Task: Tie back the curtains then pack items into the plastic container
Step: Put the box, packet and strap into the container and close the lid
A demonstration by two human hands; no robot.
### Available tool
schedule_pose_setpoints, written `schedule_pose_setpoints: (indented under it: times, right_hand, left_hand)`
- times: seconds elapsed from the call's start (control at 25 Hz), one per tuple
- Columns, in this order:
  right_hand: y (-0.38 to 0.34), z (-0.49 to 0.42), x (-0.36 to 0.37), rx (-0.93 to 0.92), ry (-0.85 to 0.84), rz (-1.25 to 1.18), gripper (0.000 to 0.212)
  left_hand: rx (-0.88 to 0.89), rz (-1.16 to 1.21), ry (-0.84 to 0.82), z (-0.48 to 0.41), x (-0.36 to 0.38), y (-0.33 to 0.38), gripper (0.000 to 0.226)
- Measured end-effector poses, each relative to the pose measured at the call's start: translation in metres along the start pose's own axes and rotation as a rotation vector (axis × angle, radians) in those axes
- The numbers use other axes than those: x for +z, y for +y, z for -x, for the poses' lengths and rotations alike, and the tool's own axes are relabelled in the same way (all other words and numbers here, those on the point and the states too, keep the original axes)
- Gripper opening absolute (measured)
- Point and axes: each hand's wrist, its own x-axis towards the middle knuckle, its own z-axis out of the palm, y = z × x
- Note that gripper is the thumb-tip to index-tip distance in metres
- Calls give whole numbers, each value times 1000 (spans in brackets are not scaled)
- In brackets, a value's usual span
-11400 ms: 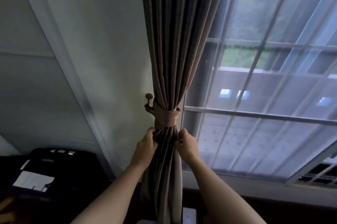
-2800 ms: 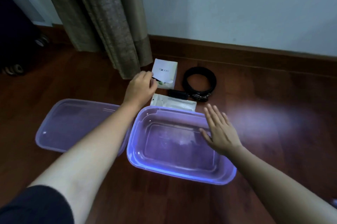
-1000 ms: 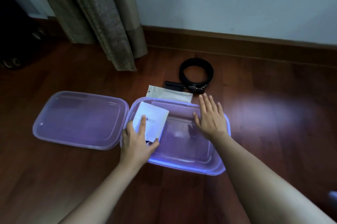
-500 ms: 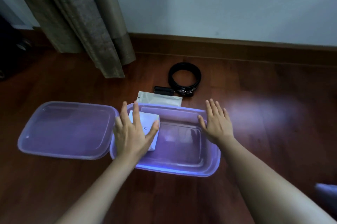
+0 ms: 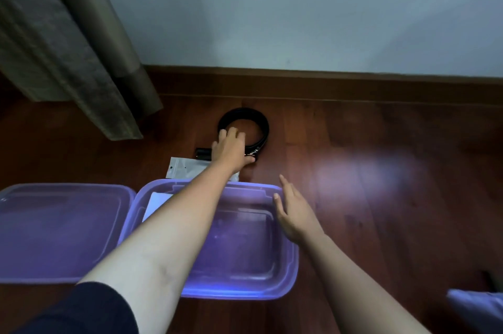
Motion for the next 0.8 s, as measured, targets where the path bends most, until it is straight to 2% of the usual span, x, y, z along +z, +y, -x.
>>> schedule_pose_setpoints:
  times: [0.08,0.2,0.32,0.44,0.64,0.8]
  right_hand:
    - [2,1,1,-4,13,-38,53]
    - [-1,3,2,-13,43,-83,52]
    - [-1,3,2,-18,53,-104,51]
    - [0,4,2,-14,59,-115,51]
    - [1,3,3,-21,57,-163,47]
    - [2,4,1,-16,50,-208,42]
  left_hand:
    - [-24,-71,-106,-13,4,2,71]
    - [-136,-51,-276,-25,13,-1,62]
    - [-115,-37,-285,-34,19,-4,49]
    - [-24,-111,-251,-40,23,-9,39]
    - [208,-324,-93,-40,17,-18,35]
    - [319,-204,92,-11,-13,-12,35]
